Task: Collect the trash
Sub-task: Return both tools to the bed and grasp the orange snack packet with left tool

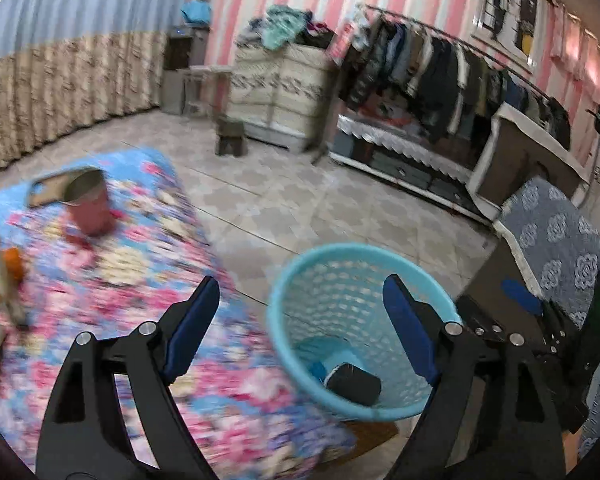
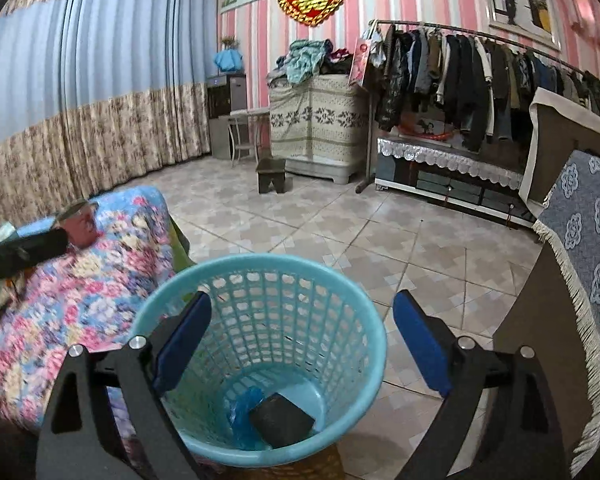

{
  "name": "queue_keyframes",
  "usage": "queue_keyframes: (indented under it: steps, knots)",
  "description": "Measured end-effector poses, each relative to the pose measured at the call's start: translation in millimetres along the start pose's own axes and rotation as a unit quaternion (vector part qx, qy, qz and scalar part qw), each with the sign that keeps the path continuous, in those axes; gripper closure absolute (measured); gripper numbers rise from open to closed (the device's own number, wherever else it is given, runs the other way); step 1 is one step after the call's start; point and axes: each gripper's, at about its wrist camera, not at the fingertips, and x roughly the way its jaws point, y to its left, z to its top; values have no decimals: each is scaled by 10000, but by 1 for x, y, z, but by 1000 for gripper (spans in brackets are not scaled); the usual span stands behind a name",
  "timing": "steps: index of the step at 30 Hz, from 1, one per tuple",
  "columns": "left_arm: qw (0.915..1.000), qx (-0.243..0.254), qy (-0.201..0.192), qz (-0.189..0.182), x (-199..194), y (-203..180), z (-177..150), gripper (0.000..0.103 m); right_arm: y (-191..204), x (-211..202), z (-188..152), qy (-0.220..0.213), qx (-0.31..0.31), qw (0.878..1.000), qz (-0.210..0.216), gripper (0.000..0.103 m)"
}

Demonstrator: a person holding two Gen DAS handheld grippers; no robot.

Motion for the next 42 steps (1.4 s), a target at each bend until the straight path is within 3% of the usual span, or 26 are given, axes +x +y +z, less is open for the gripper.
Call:
queue_keyframes:
  steps: [6, 10, 13, 19, 26, 32, 36, 40, 42]
  knots:
    - [9960, -329, -729, 405, -65, 33, 3, 21, 30, -20, -3, -259, 55, 9990, 353, 13]
    - [9926, -400, -1001, 559, -79, 43, 1, 20, 53, -34, 2, -420, -144, 9978, 497, 13]
    - [9944, -326, -881, 492, -78, 44, -3, 20, 62, -40, 7, -489, -216, 9971, 540, 13]
    - [9920, 102, -708, 1044, -97, 73, -2, 20, 88, -38, 7, -407, -40, 9954, 867, 12]
    - [9705, 344, -787, 2252, -176, 191, -5, 14, 198, -22, -2, -185, -120, 9832, 1811, 12]
    - [9521, -301, -581, 2988, -239, 299, -57, 11, 326, -36, -19, -92, -506, 9561, 2884, 12]
    - [9507, -542, -413, 3025, -240, 338, -93, 11, 385, -44, -38, -32, -647, 9425, 3277, 12]
    - [9600, -771, -238, 2682, -225, 352, -114, 11, 415, -50, -57, -71, -1041, 9429, 3165, 12]
    - [9593, -846, -409, 2663, -228, 356, -111, 11, 416, -49, -57, -123, -1087, 9435, 3127, 12]
